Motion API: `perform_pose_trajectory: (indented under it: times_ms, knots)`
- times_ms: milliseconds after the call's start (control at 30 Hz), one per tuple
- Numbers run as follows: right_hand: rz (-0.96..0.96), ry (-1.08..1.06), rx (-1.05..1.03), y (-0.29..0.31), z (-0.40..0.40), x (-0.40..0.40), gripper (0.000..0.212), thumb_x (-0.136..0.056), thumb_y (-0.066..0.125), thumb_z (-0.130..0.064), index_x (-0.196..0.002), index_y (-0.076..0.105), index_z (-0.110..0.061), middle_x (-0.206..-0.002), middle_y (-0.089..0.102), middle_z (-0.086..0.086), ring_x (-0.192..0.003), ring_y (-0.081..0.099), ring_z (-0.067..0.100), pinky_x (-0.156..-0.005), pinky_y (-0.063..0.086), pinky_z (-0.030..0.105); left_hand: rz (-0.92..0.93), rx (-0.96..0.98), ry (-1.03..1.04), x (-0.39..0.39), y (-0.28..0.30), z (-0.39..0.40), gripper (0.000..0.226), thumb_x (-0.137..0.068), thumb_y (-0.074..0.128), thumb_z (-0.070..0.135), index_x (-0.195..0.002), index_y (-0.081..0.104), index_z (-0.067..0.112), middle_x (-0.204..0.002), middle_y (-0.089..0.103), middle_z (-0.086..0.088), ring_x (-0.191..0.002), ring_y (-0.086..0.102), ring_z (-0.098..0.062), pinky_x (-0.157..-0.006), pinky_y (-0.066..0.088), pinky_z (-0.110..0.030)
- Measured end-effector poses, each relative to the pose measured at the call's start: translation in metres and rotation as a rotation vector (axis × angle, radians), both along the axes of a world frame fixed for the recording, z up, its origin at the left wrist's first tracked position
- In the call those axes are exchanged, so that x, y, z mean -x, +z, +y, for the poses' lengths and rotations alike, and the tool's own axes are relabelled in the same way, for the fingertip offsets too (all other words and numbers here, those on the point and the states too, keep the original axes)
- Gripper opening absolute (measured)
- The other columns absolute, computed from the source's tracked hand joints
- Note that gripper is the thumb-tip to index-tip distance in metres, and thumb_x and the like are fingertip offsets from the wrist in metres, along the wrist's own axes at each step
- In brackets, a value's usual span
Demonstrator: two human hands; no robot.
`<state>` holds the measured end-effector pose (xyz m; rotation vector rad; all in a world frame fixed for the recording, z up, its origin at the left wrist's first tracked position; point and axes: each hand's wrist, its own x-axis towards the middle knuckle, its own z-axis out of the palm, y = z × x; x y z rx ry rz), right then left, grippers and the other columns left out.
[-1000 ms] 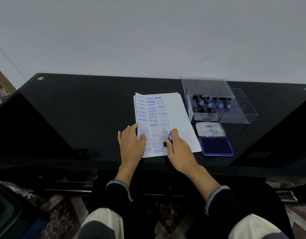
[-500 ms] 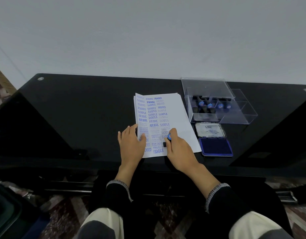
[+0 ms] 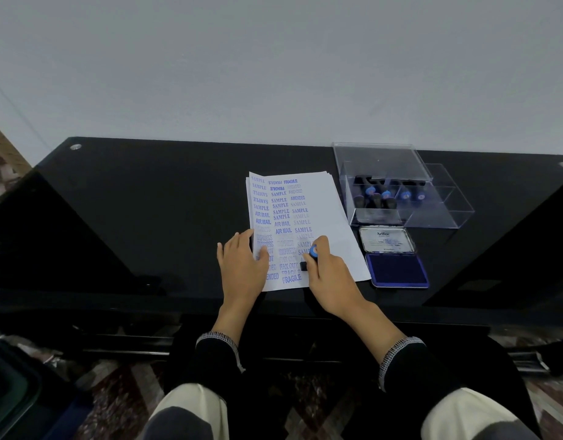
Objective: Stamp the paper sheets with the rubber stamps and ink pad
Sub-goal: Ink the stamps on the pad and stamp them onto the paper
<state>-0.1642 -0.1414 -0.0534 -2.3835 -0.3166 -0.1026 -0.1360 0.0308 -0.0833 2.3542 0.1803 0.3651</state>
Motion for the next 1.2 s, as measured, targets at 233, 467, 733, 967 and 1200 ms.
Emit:
perform_pose_trajectory:
  times_ms: [233, 467, 733, 967, 1200]
  knots:
    - [-0.026, -0.005, 0.067, 0.0, 0.001, 0.0, 0.012, -0.101, 0.038, -0.023, -0.096, 0.028, -0.019, -0.067, 0.048, -0.001, -0.054, 0.044, 0.014, -0.045, 0.029, 0.023, -0.004, -0.002, 0.0, 0.0, 0.001, 0.0, 0.041, -0.094, 0.058, 0.029, -0.133, 0.051, 0.017, -0.133, 0.057, -0.001, -0.133, 0.042, -0.021, -0.122, 0.009, -0.045]
    - [-0.032, 0.003, 0.08, 0.0, 0.001, -0.001, 0.012, -0.101, 0.038, -0.022, -0.096, 0.028, -0.017, -0.062, 0.043, -0.005, -0.05, 0.041, 0.012, -0.045, 0.025, 0.022, -0.001, -0.001, -0.001, 0.0, 0.0, 0.0, 0.041, -0.095, 0.057, 0.03, -0.133, 0.051, 0.017, -0.133, 0.056, 0.0, -0.134, 0.041, -0.02, -0.122, 0.008, -0.044]
    - [0.062, 0.025, 0.094, 0.006, -0.003, -0.02, 0.014, -0.101, 0.039, -0.023, -0.099, 0.026, -0.018, -0.063, 0.044, 0.0, -0.053, 0.042, 0.022, -0.051, 0.03, 0.034, -0.006, -0.016, 0.001, 0.0, 0.0, -0.001, 0.041, -0.095, 0.057, 0.029, -0.133, 0.051, 0.016, -0.134, 0.056, -0.001, -0.135, 0.04, -0.021, -0.122, 0.008, -0.043]
    - [0.013, 0.027, 0.08, 0.001, -0.003, -0.013, 0.014, -0.101, 0.039, -0.024, -0.099, 0.026, -0.019, -0.063, 0.045, -0.001, -0.051, 0.042, 0.02, -0.047, 0.029, 0.03, -0.005, -0.007, -0.001, -0.001, -0.001, 0.0, 0.041, -0.094, 0.057, 0.029, -0.132, 0.051, 0.017, -0.133, 0.057, 0.001, -0.134, 0.04, -0.019, -0.122, 0.007, -0.043]
    - [-0.099, -0.004, 0.104, -0.011, -0.003, 0.001, 0.015, -0.1, 0.041, -0.025, -0.096, 0.028, -0.021, -0.071, 0.049, 0.003, -0.056, 0.042, 0.018, -0.048, 0.027, 0.027, -0.008, 0.002, 0.0, 0.0, 0.001, -0.001, 0.04, -0.094, 0.058, 0.028, -0.132, 0.052, 0.017, -0.132, 0.057, 0.0, -0.133, 0.042, -0.021, -0.122, 0.008, -0.043]
